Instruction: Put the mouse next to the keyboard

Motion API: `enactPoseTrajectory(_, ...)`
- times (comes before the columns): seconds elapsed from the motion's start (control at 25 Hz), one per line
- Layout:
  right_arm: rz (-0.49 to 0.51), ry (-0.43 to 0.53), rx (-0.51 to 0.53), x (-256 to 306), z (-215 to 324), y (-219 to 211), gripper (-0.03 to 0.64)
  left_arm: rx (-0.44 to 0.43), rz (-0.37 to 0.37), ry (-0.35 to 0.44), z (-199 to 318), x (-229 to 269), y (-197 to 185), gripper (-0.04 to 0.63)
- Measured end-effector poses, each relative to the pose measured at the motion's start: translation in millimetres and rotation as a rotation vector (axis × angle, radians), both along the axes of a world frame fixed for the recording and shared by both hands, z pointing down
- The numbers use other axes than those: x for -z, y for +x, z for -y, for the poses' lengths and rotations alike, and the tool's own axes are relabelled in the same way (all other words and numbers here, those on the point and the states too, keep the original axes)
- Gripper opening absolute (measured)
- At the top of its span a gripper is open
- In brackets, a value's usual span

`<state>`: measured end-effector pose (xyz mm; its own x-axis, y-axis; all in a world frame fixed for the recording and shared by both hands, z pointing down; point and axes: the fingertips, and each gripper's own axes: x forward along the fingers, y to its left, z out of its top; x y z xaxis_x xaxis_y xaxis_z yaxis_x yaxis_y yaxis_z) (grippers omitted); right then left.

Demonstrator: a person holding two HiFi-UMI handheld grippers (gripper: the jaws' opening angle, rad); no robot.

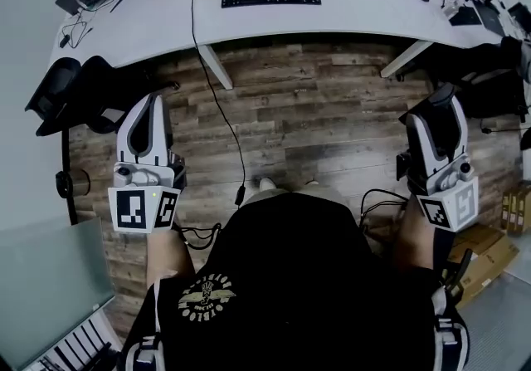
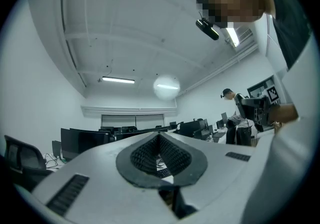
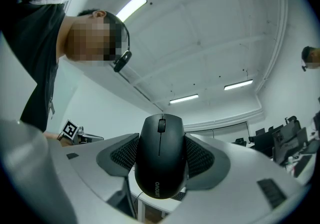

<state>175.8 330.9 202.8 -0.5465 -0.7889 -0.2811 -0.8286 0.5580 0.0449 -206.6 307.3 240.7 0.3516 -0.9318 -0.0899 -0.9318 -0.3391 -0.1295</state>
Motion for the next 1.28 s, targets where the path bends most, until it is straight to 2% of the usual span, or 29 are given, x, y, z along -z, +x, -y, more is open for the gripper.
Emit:
enactPoseTrajectory(0.36, 0.029, -0.038, -0.037, -8, -11, -19, 0.284, 0.011, -0.014, -0.004, -3, -10, -42, 0.002)
enactPoseTrajectory(1.28, 0.029, -0.066, -0.003, -19, 60, -3, 0.284, 0.041, -0.017, -0.007, 48, -11, -29, 0.002)
